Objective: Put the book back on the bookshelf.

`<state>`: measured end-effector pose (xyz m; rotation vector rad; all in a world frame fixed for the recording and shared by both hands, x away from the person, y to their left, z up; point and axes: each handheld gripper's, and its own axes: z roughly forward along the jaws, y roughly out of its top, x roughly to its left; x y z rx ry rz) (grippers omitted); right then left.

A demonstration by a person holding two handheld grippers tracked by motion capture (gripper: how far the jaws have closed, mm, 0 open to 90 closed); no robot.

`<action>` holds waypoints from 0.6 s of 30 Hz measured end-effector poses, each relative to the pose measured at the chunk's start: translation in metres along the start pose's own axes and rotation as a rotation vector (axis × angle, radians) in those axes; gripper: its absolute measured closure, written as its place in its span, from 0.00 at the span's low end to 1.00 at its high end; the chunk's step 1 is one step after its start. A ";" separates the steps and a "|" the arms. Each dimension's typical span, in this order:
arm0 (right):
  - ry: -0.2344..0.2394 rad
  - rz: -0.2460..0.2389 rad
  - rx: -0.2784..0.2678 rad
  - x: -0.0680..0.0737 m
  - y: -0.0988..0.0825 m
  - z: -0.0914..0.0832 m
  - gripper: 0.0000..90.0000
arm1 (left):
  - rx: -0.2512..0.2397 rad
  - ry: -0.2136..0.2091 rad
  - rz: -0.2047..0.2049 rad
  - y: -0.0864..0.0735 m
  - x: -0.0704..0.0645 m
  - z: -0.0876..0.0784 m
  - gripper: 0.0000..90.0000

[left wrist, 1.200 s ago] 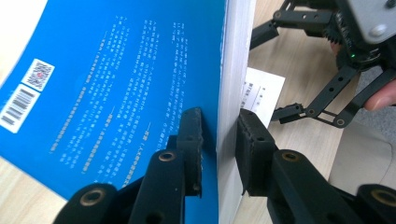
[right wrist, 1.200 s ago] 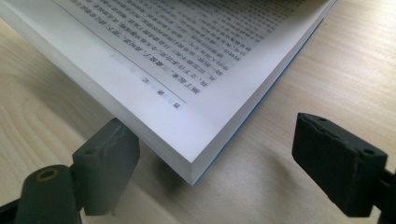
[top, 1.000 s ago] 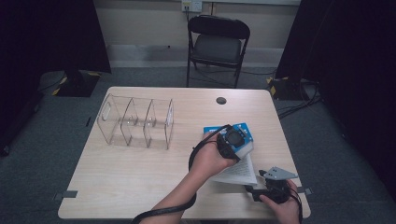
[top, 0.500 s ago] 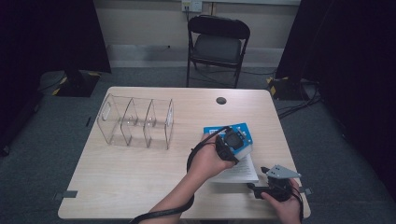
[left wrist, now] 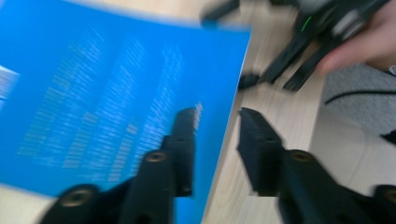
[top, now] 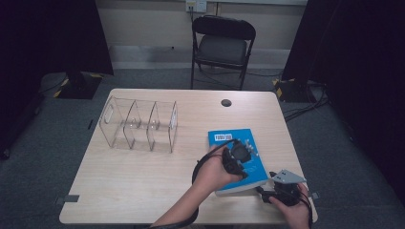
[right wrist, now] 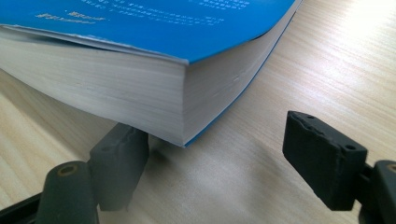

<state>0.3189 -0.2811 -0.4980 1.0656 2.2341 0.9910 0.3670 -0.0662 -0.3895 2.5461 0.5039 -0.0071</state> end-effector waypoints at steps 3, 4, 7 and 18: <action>-0.003 -0.017 -0.007 0.001 0.000 0.000 0.25 | 0.008 -0.014 0.001 -0.009 -0.001 0.023 0.67; 0.000 -0.021 -0.010 0.000 0.000 0.000 0.25 | 0.003 -0.012 0.011 -0.010 -0.002 0.026 0.65; 0.000 -0.030 -0.018 0.001 0.000 0.000 0.25 | -0.023 0.017 0.049 -0.009 -0.005 0.033 0.55; 0.016 -0.013 -0.047 0.001 0.001 -0.002 0.25 | -0.099 0.066 0.110 -0.019 -0.003 0.054 0.38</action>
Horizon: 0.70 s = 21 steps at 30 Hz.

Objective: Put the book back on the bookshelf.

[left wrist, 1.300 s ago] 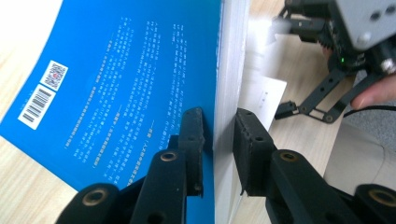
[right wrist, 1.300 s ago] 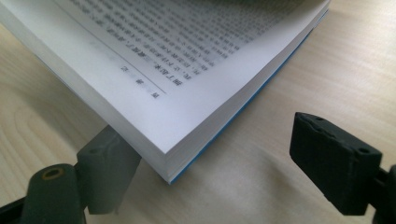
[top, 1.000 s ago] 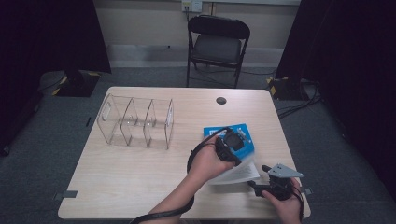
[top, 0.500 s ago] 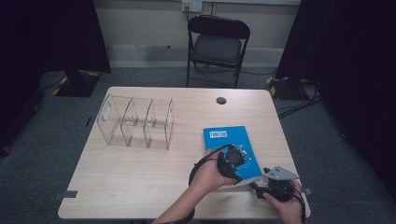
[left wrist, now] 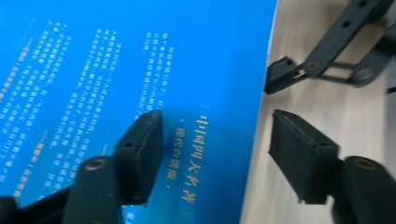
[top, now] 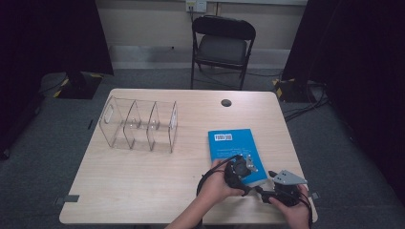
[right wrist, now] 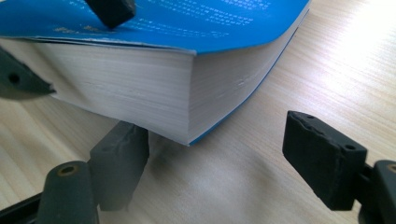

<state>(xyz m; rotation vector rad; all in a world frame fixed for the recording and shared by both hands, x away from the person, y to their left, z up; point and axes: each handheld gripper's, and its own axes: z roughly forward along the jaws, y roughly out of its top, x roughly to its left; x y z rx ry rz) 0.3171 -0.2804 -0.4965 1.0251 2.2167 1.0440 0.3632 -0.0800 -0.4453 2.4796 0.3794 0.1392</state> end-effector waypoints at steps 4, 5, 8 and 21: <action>-0.001 0.001 -0.002 0.000 0.001 0.000 0.25 | -0.033 0.048 0.034 -0.003 -0.003 0.009 0.27; -0.001 -0.002 -0.006 0.000 0.001 0.000 0.25 | -0.041 0.061 0.035 -0.004 -0.003 0.011 0.25; -0.002 -0.004 -0.008 0.000 0.001 0.000 0.25 | -0.052 0.087 0.058 -0.005 -0.005 0.016 0.16; -0.004 -0.004 -0.011 0.001 0.001 -0.001 0.25 | -0.031 0.173 0.105 -0.005 -0.005 0.022 0.18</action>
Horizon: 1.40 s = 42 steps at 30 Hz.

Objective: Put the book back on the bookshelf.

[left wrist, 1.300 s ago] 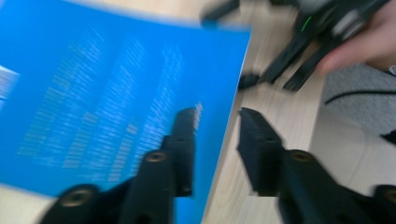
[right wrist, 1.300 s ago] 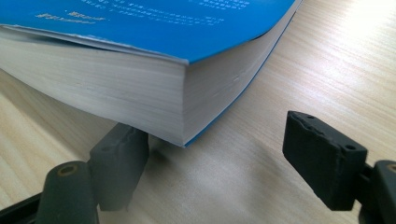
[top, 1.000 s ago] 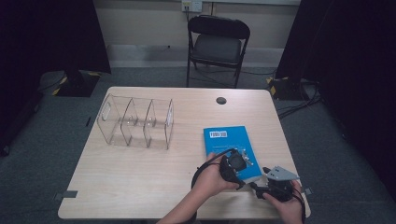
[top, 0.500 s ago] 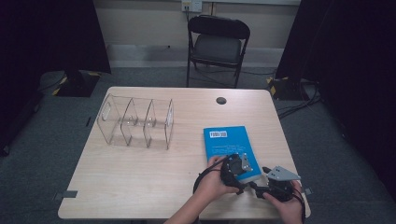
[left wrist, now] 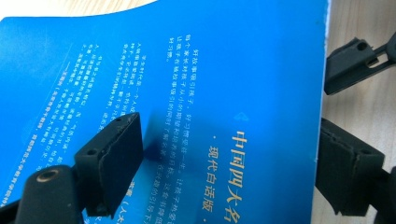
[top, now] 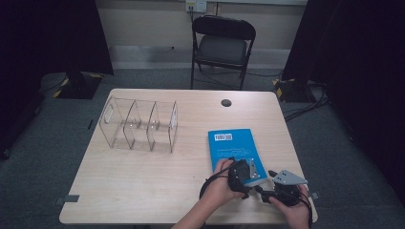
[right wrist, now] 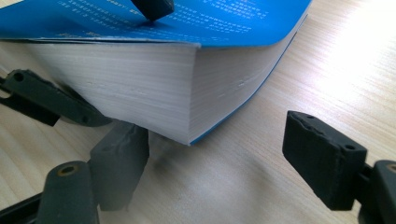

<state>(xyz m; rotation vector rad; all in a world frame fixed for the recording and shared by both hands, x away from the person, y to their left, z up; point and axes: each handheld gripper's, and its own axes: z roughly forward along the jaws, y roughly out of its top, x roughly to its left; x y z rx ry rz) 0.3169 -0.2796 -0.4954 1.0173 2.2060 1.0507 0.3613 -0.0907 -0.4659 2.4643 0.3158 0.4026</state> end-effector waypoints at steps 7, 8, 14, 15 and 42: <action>0.004 0.001 -0.016 0.000 0.001 0.000 0.26 | 0.053 -0.045 0.006 0.006 0.007 -0.002 0.22; 0.007 0.003 -0.015 0.000 0.001 -0.001 0.26 | 0.054 -0.049 0.005 0.006 0.007 -0.002 0.22; 0.019 0.015 -0.027 -0.001 0.001 -0.001 0.26 | 0.069 -0.071 0.012 0.010 0.008 -0.007 0.31; 0.023 0.016 -0.029 -0.001 0.001 -0.001 0.26 | 0.069 -0.071 0.012 0.010 0.008 -0.007 0.32; 0.011 -0.019 -0.036 -0.002 0.003 0.000 0.26 | 0.035 -0.066 -0.022 0.007 0.003 -0.011 0.36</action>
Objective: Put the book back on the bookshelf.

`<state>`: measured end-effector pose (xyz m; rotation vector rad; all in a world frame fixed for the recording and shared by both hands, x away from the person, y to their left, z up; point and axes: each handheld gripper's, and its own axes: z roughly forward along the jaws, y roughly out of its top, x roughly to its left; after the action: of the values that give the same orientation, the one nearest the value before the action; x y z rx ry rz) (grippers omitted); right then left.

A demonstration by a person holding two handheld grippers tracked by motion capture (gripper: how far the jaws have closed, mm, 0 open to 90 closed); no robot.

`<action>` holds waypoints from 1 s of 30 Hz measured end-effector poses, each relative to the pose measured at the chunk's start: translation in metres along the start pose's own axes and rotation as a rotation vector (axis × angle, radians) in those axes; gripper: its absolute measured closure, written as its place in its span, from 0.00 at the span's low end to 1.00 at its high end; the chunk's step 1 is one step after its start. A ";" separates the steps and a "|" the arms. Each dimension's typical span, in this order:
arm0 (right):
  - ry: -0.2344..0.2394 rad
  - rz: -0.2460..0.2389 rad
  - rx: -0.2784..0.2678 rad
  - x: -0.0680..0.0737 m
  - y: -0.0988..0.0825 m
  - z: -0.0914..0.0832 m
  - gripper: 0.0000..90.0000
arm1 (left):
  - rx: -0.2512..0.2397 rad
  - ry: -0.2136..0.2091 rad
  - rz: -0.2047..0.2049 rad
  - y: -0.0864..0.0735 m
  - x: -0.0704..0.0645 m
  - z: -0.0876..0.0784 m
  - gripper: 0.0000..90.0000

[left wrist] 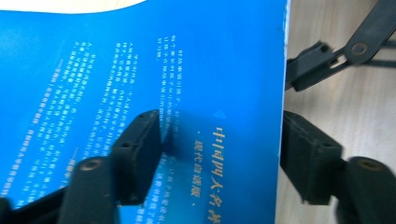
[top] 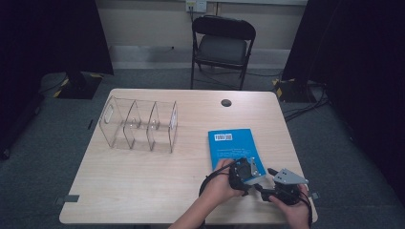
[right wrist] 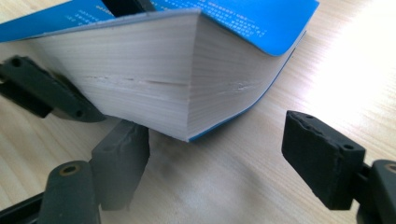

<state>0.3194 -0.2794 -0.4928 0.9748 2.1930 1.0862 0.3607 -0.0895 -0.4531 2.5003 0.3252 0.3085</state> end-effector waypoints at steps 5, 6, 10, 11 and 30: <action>0.003 0.008 -0.008 0.000 -0.001 0.000 0.26 | 0.007 0.021 0.025 -0.004 -0.001 0.006 0.15; -0.002 0.003 -0.012 0.000 0.000 0.000 0.26 | 0.009 0.060 0.048 -0.006 -0.004 0.010 0.14; 0.007 0.002 -0.020 0.002 0.001 0.001 0.26 | 0.025 0.079 0.092 -0.008 -0.008 0.018 0.00; 0.001 0.001 -0.020 0.003 0.001 0.000 0.26 | 0.025 0.079 0.092 -0.008 -0.008 0.018 0.00; 0.052 0.004 -0.060 0.010 0.008 -0.002 0.26 | 0.031 0.191 0.085 -0.015 -0.002 0.008 0.27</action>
<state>0.3149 -0.2691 -0.4862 0.9348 2.1869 1.1842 0.3589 -0.0823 -0.4685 2.5248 0.3022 0.5831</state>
